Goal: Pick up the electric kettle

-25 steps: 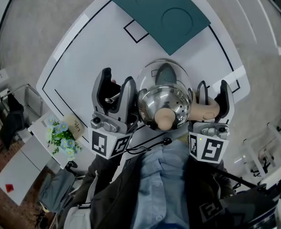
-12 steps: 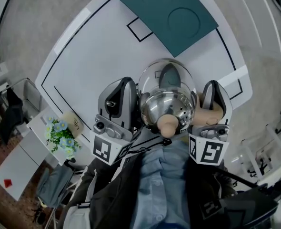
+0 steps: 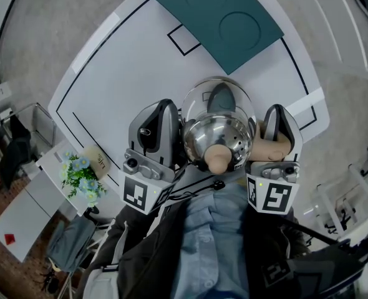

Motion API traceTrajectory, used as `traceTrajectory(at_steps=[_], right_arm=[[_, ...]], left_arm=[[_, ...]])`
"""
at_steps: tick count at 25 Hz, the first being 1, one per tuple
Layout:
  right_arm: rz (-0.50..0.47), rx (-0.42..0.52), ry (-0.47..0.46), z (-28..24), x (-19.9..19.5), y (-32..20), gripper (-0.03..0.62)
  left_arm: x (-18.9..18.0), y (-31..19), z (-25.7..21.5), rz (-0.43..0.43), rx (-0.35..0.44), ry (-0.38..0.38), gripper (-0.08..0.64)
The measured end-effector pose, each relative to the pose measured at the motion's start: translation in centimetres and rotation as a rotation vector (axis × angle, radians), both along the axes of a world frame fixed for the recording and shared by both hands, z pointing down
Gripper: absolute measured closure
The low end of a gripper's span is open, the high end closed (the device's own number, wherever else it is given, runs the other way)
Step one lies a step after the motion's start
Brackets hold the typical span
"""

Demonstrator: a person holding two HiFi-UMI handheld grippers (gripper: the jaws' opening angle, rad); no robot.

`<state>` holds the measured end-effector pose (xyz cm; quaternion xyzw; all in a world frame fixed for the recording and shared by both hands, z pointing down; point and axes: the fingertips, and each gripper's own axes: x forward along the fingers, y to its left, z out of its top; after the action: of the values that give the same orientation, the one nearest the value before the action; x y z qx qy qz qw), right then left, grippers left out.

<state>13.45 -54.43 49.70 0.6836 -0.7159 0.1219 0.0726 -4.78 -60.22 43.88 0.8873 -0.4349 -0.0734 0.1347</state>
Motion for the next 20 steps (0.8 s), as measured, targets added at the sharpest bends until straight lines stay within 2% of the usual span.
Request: traceTrajectory(at_steps=[9,20], right_arm=[[-0.019,0.002,0.008,-0.8,-0.3,0.3,0.574],[-0.028,0.071,0.009,-3.9,-0.7,1.3,0.574]], left_arm=[[-0.6,0.2,0.0,-0.042,-0.040,0.008,0.555],[-1.2,2.0,-3.7,-0.057,0.036,0.016,0.555]])
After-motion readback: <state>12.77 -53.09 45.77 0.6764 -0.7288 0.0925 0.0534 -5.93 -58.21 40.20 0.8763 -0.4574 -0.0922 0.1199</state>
